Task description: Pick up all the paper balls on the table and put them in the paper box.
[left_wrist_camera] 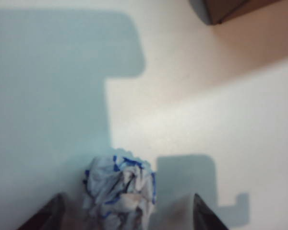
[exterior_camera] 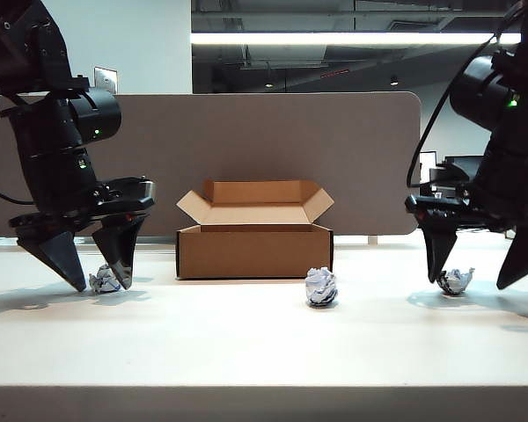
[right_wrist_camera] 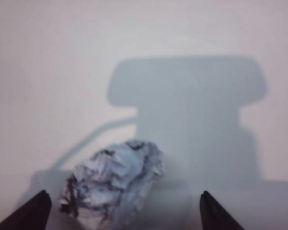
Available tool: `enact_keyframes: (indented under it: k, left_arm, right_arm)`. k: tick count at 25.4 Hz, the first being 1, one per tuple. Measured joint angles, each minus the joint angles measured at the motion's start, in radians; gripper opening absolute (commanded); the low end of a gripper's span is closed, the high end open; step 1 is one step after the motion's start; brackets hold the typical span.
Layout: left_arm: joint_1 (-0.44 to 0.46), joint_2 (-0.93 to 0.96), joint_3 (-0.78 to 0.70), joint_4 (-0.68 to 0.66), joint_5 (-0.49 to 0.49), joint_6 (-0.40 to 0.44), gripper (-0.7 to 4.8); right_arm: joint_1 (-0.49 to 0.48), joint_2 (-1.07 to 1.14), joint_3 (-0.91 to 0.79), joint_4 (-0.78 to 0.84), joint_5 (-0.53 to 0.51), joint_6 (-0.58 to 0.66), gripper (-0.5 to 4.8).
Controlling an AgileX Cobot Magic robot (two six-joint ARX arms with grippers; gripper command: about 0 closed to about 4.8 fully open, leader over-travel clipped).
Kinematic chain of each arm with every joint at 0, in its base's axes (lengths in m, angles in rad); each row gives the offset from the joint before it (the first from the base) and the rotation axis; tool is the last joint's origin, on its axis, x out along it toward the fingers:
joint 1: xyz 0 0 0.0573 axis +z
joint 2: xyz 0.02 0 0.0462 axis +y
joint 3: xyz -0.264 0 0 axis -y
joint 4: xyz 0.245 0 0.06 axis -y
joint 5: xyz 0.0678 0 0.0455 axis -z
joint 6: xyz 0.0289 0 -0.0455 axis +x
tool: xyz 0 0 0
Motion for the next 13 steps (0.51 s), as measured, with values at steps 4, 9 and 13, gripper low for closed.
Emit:
enact_keyframes:
  k: [4, 9, 13]
  left_arm:
    - [0.0, 0.0, 0.0, 0.0, 0.0, 0.0, 3.41]
    - [0.0, 0.0, 0.0, 0.002, 0.0, 0.0, 3.41]
    - [0.0, 0.002, 0.0, 0.023, 0.0, 0.0, 3.41]
  right_arm:
    - [0.002, 0.011, 0.0, -0.003, 0.002, 0.0, 3.75]
    - [0.002, 0.011, 0.0, 0.016, -0.003, 0.002, 3.72]
    - [0.002, 0.011, 0.0, 0.02, -0.003, 0.002, 3.65]
